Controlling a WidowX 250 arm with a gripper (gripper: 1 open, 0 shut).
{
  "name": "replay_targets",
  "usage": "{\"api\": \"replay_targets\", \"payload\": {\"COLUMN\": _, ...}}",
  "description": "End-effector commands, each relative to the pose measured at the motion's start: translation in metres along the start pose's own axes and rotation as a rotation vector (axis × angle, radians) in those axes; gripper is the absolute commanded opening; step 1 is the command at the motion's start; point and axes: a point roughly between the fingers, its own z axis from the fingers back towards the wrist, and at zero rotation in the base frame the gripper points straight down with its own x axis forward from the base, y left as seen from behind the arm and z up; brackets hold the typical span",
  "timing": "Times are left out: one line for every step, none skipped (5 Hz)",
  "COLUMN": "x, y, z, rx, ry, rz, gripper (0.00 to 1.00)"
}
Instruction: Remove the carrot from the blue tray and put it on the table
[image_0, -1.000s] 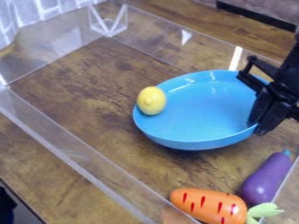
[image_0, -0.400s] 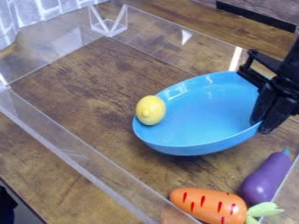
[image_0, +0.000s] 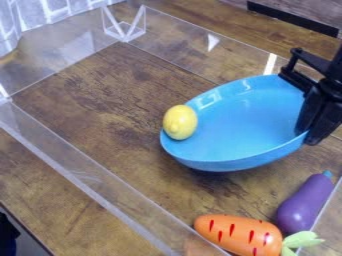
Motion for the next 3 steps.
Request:
{"api": "replay_targets", "payload": {"x": -0.0084, "y": 0.0096, "z": 0.0356, "rx": -0.018, "ry": -0.119, "rz": -0.058, "gripper": 0.0}}
{"api": "replay_targets", "payload": {"x": -0.0044, "y": 0.0126, "z": 0.0397, "rx": -0.02, "ry": -0.119, "rz": -0.039, "gripper": 0.0}}
{"api": "replay_targets", "payload": {"x": -0.0015, "y": 0.0148, "z": 0.0425, "rx": -0.027, "ry": -0.119, "rz": -0.021, "gripper": 0.0}}
